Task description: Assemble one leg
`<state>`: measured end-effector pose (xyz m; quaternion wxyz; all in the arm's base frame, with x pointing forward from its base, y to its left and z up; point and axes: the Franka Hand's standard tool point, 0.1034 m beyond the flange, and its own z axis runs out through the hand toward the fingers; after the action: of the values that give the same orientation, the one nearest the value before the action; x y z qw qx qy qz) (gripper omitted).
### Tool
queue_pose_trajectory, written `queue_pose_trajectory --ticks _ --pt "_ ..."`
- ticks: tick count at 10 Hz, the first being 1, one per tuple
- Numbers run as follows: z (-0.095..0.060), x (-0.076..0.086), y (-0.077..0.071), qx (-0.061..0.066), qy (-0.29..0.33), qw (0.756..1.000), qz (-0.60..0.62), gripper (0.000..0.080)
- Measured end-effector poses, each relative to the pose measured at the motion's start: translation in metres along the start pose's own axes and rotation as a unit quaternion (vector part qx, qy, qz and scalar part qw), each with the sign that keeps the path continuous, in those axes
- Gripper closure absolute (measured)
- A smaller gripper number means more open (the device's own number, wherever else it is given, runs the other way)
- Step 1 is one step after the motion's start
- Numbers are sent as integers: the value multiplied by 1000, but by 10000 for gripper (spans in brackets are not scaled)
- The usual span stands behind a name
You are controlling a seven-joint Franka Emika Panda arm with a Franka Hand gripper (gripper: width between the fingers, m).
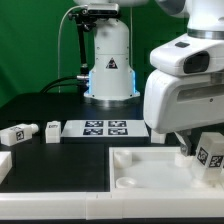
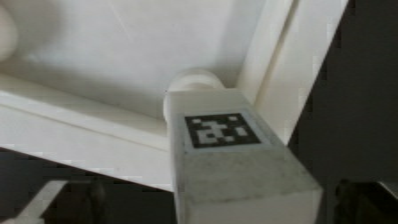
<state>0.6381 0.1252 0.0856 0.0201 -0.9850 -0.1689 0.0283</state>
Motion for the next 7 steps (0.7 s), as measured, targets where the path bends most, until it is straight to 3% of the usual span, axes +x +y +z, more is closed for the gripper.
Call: queue_pose_trajectory --ticks 2,4,5,6,7 --pt "-1 1 0 0 0 1000 -5 150" --pt "0 0 7 0 0 1000 -17 400" --pt "0 -1 11 0 1 1000 -20 400" --pt "0 -1 12 0 1 1000 -22 509" --pt "0 -1 11 0 1 1000 -22 509"
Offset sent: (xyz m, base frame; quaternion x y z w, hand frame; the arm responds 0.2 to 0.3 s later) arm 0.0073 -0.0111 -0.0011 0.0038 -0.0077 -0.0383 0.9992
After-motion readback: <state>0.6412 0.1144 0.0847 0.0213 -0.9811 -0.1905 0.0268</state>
